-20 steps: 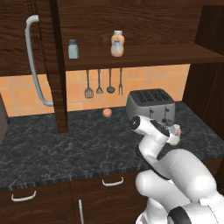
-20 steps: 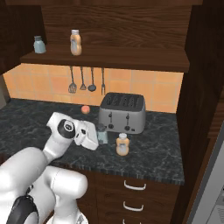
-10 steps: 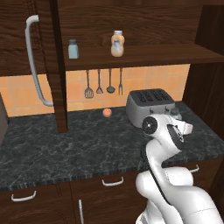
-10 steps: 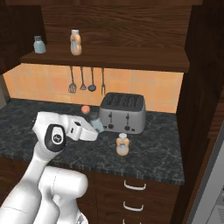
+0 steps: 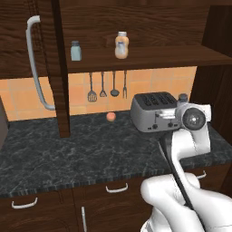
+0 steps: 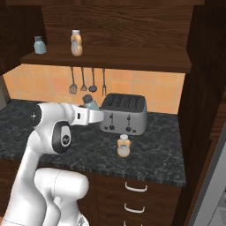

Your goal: Put the shaker and condiment bottle from the counter next to their counterparts in the cabinet.

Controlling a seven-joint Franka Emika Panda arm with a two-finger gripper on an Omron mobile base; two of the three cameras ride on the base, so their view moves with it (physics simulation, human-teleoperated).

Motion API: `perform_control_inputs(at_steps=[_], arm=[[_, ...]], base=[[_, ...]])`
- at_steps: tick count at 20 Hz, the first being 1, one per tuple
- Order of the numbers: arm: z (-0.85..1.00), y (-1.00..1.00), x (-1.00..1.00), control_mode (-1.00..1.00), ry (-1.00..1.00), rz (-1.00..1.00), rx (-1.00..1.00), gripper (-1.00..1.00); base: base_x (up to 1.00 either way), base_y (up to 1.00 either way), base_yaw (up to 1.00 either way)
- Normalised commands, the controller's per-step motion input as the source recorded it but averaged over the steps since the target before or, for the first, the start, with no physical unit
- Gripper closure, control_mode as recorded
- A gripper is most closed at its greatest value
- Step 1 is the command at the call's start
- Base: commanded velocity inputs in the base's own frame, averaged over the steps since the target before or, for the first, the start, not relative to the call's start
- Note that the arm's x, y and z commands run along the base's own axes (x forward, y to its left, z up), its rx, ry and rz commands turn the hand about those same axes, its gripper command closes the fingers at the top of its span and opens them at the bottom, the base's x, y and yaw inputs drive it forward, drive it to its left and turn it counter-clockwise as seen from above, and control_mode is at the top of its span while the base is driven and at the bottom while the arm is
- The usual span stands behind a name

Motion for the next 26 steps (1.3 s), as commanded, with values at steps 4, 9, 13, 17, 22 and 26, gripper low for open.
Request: perform_control_inputs(at_steps=[4,9,13,17,22,26], arm=[[0.82,0.35,-0.50,-1.00,-0.02,0.32,-0.01,1.00],[0.99,0.37,-0.40,-1.00,0.00,0.24,0.00,1.00],[1.00,0.38,-0.09,-1.00,0.00,0.25,0.00,1.00],[1.00,0.49,0.00,-1.00,0.00,0.21,-0.01,1.00],[0.63,0.68,0.00,-1.00,0.07,0.21,-0.09,1.00],[-0.69,0.57,0.05,-1.00,-0.05,0.15,-0.10,1.00]], base=[[0.00,0.00,0.00],[0.00,0.00,0.00],[0.00,0.00,0.00],[0.00,0.00,0.00],[0.00,0.00,0.00],[0.00,0.00,0.00]])
